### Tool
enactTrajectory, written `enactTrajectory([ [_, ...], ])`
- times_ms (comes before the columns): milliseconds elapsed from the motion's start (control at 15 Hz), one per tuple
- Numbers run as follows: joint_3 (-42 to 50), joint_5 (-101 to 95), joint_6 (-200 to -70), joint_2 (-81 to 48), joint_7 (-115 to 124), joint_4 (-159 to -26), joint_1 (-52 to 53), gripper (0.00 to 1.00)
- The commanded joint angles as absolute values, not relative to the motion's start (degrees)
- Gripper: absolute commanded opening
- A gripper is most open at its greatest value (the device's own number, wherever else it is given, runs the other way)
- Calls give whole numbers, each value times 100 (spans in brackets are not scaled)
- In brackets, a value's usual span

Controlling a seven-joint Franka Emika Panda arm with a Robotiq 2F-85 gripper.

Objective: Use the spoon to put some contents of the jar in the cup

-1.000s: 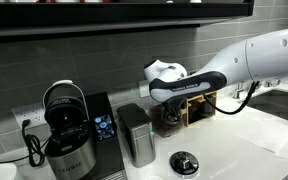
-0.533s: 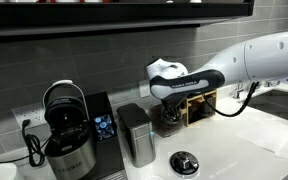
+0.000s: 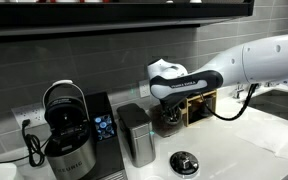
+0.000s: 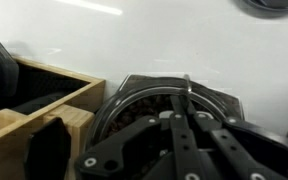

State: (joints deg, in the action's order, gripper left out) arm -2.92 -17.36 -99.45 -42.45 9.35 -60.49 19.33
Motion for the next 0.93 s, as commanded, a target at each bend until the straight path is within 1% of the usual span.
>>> enactTrajectory([
  [0, -445, -1219, -10111, -4355, 973, -5929, 1680, 1],
  [533, -574, -212, -10466, -4275, 929, -6120, 1200, 1],
  [867, -598, 205, -10960, -4112, 947, -6439, 1009, 1],
])
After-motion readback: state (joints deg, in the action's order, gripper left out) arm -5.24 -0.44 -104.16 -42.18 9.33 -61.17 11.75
